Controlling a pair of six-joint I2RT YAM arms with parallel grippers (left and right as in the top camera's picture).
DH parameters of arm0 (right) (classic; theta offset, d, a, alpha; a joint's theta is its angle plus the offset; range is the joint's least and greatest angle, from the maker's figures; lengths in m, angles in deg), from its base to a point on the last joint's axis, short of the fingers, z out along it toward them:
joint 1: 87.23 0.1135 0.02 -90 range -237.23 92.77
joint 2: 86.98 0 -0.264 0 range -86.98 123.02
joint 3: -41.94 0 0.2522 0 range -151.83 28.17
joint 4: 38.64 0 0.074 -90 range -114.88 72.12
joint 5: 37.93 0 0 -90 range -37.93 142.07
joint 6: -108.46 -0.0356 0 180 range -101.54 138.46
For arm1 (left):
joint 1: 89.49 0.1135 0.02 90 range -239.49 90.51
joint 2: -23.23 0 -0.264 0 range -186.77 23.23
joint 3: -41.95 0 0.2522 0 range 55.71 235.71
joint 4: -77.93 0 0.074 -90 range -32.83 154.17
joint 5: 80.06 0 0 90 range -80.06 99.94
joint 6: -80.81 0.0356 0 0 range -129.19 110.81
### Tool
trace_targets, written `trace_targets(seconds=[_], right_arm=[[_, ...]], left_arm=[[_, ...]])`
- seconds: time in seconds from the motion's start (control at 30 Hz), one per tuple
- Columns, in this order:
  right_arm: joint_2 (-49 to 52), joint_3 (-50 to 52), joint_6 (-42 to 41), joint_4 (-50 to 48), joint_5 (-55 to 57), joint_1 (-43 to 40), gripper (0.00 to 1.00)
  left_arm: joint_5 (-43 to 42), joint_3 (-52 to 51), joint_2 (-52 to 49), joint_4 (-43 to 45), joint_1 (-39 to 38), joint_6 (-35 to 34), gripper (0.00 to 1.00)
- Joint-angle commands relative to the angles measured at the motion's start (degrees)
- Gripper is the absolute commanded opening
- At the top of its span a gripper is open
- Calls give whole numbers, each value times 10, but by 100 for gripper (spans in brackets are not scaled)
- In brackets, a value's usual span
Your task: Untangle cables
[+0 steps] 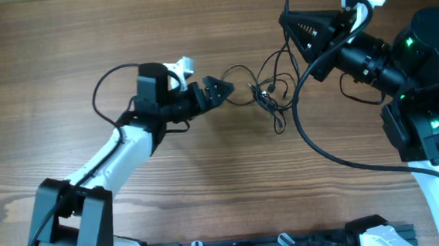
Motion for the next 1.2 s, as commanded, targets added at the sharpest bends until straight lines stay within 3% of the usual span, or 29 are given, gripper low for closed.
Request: trace_targets(seconds=[0.0,0.07,0.2,0.27,0.47,0.57,0.63,0.73,0.77,0.9,1.17], right_arm=[[-5,0,4,-3,-19,-2,7],[-5,0,4,-3,-41,-2,6],[-5,0,-1,-3,-88,-2,5],[-5,0,-26,0,-97,-1,5],[-5,0,-60,62,-115,-1,5],[-5,0,-60,85,-115,-1,5],[-5,0,-57,98,-115,-1,5],[-5,0,-51,122,-115,-1,5],[-5,0,-32,139,-115,-1,4],[-5,0,21,179,-112,-1,4],[-5,0,21,218,-19,-1,4]], left_arm=[[60,1,6,34,-61,-101,100],[152,1,5,41,-114,-121,100],[251,1,-15,92,-165,-142,96],[273,1,-48,151,-179,-161,88],[298,1,-163,244,-188,-183,82],[302,1,-186,229,-187,-183,52],[313,1,-186,206,-187,-183,42],[312,1,-186,180,-176,-183,13],[312,1,-186,169,-168,-183,8],[275,1,-180,143,-133,-183,8],[204,1,-177,98,-51,-183,9]])
